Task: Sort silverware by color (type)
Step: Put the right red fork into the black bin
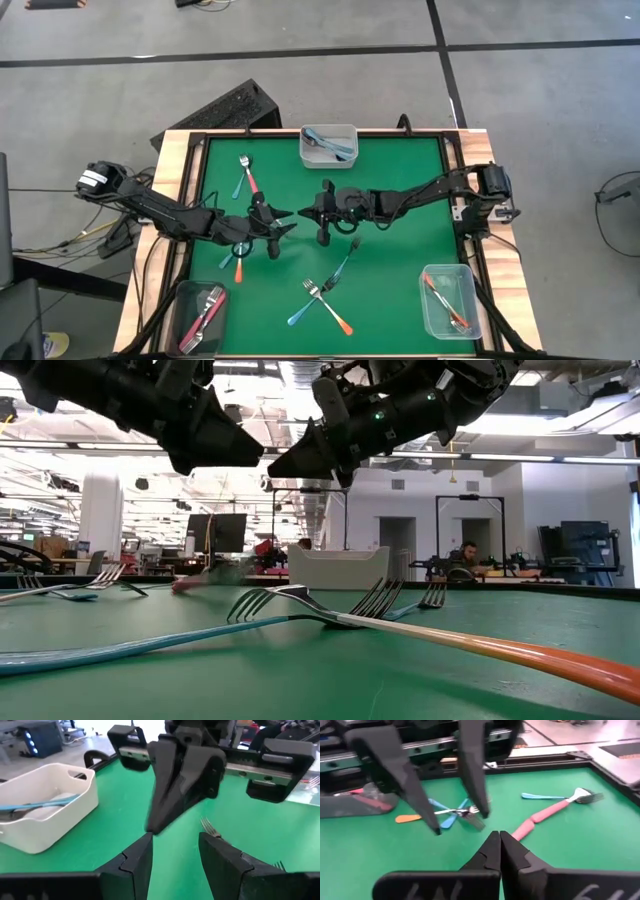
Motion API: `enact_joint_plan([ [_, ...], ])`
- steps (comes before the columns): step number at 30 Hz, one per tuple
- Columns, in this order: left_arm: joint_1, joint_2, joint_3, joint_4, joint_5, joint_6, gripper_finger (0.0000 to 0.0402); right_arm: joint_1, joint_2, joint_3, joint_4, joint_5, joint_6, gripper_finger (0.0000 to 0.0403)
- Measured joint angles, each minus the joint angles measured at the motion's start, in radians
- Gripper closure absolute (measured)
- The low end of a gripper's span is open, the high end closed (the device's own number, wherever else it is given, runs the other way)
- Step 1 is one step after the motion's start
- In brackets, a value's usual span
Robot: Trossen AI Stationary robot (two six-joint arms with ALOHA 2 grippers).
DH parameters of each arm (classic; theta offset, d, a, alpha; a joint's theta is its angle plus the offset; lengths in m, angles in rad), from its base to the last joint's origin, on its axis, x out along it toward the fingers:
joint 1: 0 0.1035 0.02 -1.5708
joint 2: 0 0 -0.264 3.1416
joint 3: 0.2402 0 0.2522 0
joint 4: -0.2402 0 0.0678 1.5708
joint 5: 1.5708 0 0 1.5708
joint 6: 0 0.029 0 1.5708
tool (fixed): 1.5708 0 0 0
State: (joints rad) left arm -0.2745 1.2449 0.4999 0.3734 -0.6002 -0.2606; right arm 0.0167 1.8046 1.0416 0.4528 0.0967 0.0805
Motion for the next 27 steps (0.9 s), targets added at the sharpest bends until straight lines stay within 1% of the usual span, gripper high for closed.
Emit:
enact_joint_plan([
  [4,0.003,0.000,0.000,-0.071,-0.006,-0.006,0.0255,0.001,0.000,0.000,-0.029,0.037,0.051,0.0389],
  [6,0.017,0.000,0.000,-0.154,0.005,0.018,0.0255,0.001,0.000,0.000,-0.058,0.037,0.088,0.0388],
  [8,0.054,0.000,0.000,-0.269,0.063,0.022,0.0255,0.001,0.000,0.000,-0.092,0.036,0.126,0.0381],
  [11,0.124,0.000,0.000,-0.393,0.203,0.031,0.0255,0.006,0.000,0.000,-0.130,0.036,0.155,0.0364],
  [14,0.162,0.000,0.000,-0.464,0.282,0.179,0.0255,0.017,0.000,0.000,-0.154,0.035,0.159,0.0347],
  [17,0.174,0.000,0.000,-0.472,0.354,0.362,0.0255,0.026,0.000,0.000,-0.173,0.033,0.158,0.0338],
  [19,0.182,0.000,0.000,-0.472,0.406,0.443,0.0255,0.026,-0.001,0.000,-0.191,0.032,0.158,0.0337],
  [21,0.201,0.000,0.000,-0.492,0.443,0.498,0.0255,0.028,-0.001,0.000,-0.201,0.032,0.162,0.0336],
  [24,0.241,0.000,0.000,-0.551,0.466,0.556,0.0255,0.028,-0.001,0.000,-0.209,0.032,0.164,0.0336],
  [27,0.287,0.000,0.000,-0.569,0.501,0.609,0.0255,0.028,-0.001,0.000,-0.214,0.032,0.166,0.0335],
])
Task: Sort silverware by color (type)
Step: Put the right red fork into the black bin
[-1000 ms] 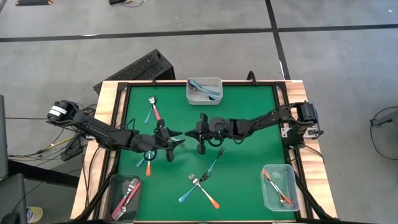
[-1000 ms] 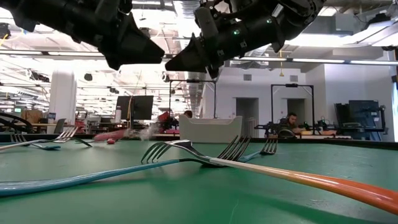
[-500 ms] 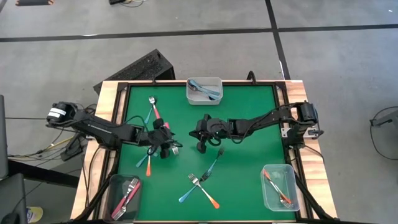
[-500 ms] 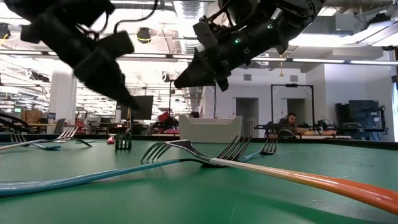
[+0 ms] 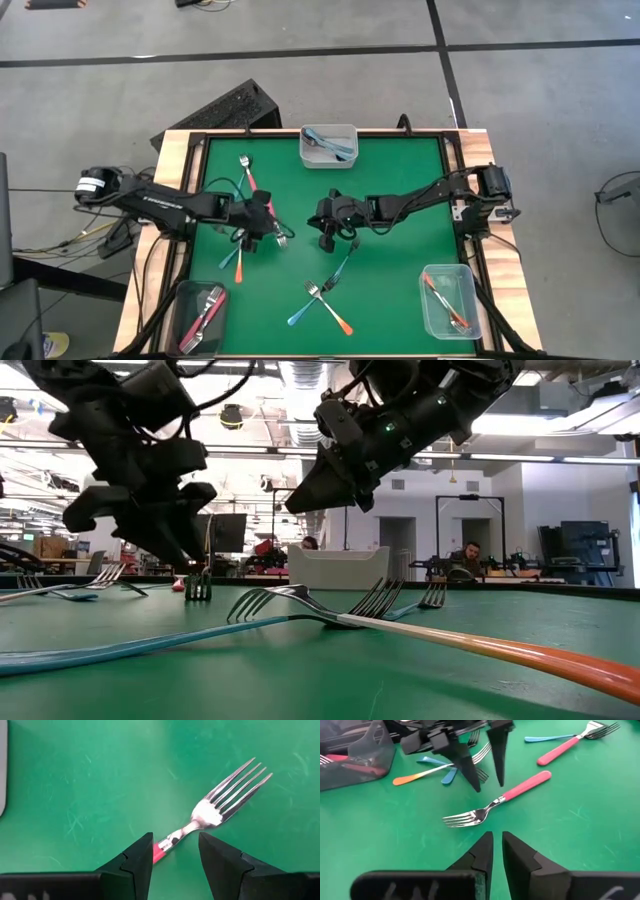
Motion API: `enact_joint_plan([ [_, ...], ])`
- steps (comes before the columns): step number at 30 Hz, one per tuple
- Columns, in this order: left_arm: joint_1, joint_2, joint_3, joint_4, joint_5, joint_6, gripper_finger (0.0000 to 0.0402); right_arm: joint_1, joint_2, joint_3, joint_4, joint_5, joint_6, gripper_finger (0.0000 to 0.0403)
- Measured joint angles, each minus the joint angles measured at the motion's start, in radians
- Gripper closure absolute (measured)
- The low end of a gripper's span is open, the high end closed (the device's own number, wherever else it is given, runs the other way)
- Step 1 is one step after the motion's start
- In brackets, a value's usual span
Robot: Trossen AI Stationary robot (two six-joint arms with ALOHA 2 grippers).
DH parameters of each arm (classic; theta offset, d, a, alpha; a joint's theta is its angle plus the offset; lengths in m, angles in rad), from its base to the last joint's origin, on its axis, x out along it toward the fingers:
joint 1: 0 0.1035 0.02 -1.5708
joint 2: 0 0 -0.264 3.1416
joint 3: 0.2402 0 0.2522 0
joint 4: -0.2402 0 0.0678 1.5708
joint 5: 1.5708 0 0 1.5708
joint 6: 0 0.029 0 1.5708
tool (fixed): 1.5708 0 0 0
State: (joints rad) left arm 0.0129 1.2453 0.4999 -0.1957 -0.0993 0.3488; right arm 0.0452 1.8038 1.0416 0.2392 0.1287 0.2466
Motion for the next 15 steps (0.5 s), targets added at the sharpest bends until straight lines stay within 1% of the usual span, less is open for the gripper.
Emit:
enact_joint_plan([
  [5,0.058,0.000,0.000,0.028,0.100,0.063,0.0255,-0.001,0.000,0.000,0.000,0.000,0.000,0.0335],
  [7,0.072,0.007,0.000,0.031,0.125,0.079,0.0255,-0.001,0.000,0.000,0.001,0.000,0.000,0.0335],
  [9,0.079,0.031,0.000,0.031,0.137,0.088,0.0255,-0.001,0.000,0.000,0.000,0.000,0.000,0.0335],
  [12,0.082,0.105,0.000,0.049,0.145,0.102,0.0255,-0.001,0.000,0.000,0.001,0.000,0.000,0.0335],
  [15,0.082,0.185,0.011,0.086,0.119,0.108,0.0255,-0.001,0.000,0.000,-0.001,0.000,0.000,0.0335],
])
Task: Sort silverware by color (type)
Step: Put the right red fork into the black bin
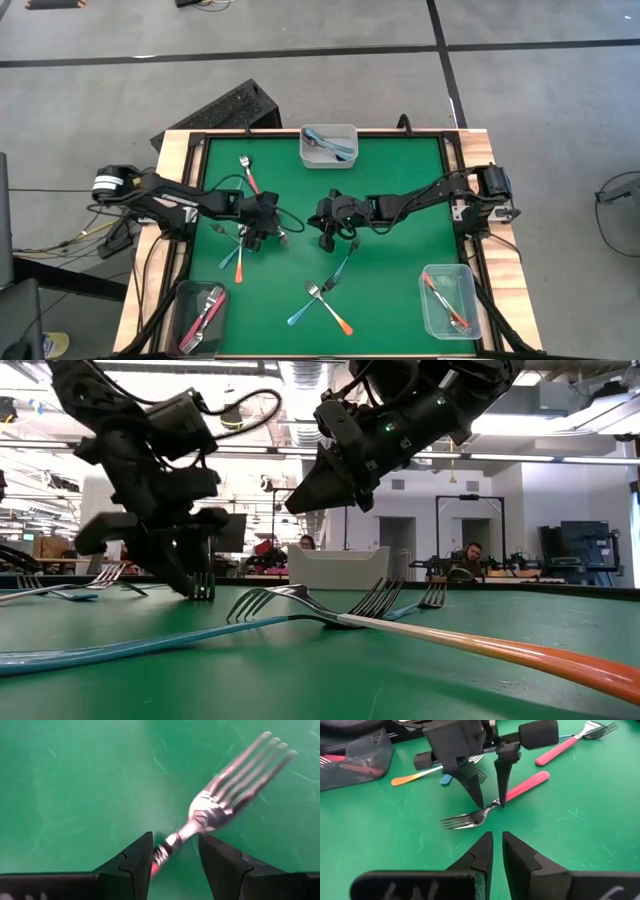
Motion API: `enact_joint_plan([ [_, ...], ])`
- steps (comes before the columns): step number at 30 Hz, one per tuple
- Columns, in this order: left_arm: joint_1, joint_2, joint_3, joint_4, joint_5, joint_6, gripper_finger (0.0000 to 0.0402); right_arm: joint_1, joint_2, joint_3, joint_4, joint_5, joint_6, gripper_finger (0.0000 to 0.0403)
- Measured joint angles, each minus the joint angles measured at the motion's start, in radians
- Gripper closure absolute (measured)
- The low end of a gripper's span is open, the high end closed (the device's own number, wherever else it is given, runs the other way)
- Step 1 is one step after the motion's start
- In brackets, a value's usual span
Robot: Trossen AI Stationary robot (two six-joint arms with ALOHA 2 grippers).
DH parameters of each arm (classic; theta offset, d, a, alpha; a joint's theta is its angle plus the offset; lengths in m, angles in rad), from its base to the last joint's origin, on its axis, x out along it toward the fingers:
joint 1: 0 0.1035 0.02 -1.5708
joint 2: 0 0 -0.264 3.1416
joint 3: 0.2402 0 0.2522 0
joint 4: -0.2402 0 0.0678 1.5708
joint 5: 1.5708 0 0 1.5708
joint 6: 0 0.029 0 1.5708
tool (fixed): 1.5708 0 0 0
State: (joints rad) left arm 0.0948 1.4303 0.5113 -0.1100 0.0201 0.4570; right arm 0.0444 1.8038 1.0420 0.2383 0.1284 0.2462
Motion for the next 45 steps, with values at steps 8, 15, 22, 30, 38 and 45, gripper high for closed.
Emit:
enact_joint_plan([
  [8,-0.001,0.092,0.095,-0.061,-0.017,0.009,0.0278,0.002,0.000,0.000,-0.006,-0.025,0.000,0.0335],
  [15,0.001,0.095,0.134,-0.127,-0.014,0.025,0.0374,0.010,0.000,0.000,-0.019,-0.028,0.000,0.0335],
  [22,0.003,0.093,0.133,-0.092,-0.057,-0.078,0.0384,0.022,0.000,0.000,-0.019,-0.028,0.000,0.0335],
  [30,-0.013,0.032,0.284,-0.338,-0.189,-0.377,0.0393,0.017,0.000,0.000,-0.020,-0.025,0.029,0.0335],
  [38,-0.135,-0.119,0.428,-0.598,-0.272,-0.723,0.0401,-0.009,0.000,0.000,-0.019,-0.015,0.043,0.0335],
  [45,-0.180,-0.194,0.351,-0.579,-0.318,-0.728,0.0391,-0.008,0.000,0.000,-0.015,-0.017,0.038,0.0335],
])
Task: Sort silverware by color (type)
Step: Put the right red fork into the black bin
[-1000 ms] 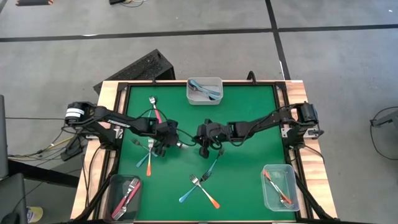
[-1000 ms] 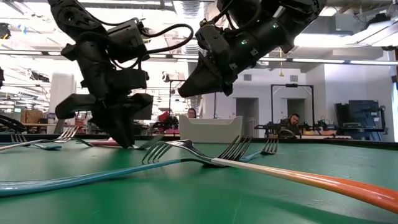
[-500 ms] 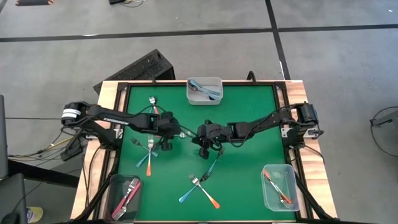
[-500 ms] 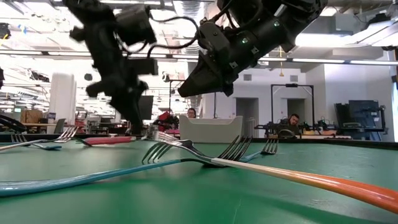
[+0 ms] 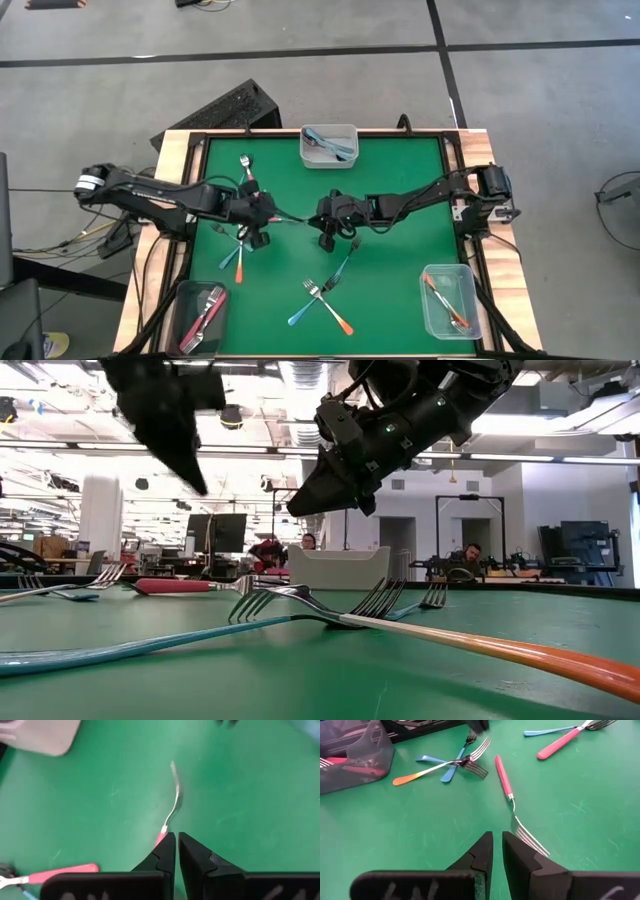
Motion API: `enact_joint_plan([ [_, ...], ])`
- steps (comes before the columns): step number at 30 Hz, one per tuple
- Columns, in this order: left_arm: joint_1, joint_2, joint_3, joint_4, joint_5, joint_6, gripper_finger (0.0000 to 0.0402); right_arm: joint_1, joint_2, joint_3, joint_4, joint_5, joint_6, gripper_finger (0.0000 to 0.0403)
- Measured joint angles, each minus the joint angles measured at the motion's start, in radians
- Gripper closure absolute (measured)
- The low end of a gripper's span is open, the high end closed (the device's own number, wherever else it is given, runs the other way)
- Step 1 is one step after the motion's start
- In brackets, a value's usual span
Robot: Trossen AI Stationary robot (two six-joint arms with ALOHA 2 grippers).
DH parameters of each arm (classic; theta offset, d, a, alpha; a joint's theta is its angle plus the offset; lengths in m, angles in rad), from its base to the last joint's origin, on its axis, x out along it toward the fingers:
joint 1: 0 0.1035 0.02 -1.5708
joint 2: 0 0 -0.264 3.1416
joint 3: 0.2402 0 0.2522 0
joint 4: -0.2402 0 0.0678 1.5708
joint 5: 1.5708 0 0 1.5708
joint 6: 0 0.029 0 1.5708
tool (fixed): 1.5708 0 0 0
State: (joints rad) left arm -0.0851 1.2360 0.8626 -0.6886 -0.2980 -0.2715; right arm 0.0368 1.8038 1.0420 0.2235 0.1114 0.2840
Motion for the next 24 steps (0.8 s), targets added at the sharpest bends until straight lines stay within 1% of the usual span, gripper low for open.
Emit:
enact_joint_plan([
  [2,0.018,0.024,-0.051,0.055,0.000,0.039,0.0376,0.006,0.000,0.000,-0.001,0.000,0.000,0.0335],
  [6,0.073,0.113,-0.148,0.208,0.070,0.124,0.0328,0.024,0.000,0.000,-0.005,-0.002,0.003,0.0335],
  [9,0.114,0.188,-0.161,0.285,0.134,0.173,0.0282,0.034,0.000,0.000,-0.010,-0.010,0.004,0.0335],
  [12,0.145,0.261,-0.153,0.303,0.145,0.213,0.0240,0.037,0.000,0.000,-0.010,-0.009,0.004,0.0335],
  [15,0.172,0.316,-0.138,0.311,0.191,0.283,0.0215,0.037,0.000,0.000,-0.017,-0.009,0.005,0.0335],
  [17,0.190,0.345,-0.134,0.320,0.219,0.303,0.0210,0.037,0.000,0.000,-0.025,-0.009,0.005,0.0335],
  [19,0.209,0.365,-0.132,0.314,0.249,0.304,0.0214,0.037,0.000,0.000,-0.041,-0.009,0.006,0.0335],
  [21,0.221,0.373,-0.131,0.310,0.264,0.303,0.0229,0.037,0.000,0.000,-0.049,-0.009,0.007,0.0335],
  [24,0.231,0.357,-0.134,0.306,0.270,0.292,0.0268,0.037,0.000,0.000,-0.052,-0.008,0.007,0.0335],
])
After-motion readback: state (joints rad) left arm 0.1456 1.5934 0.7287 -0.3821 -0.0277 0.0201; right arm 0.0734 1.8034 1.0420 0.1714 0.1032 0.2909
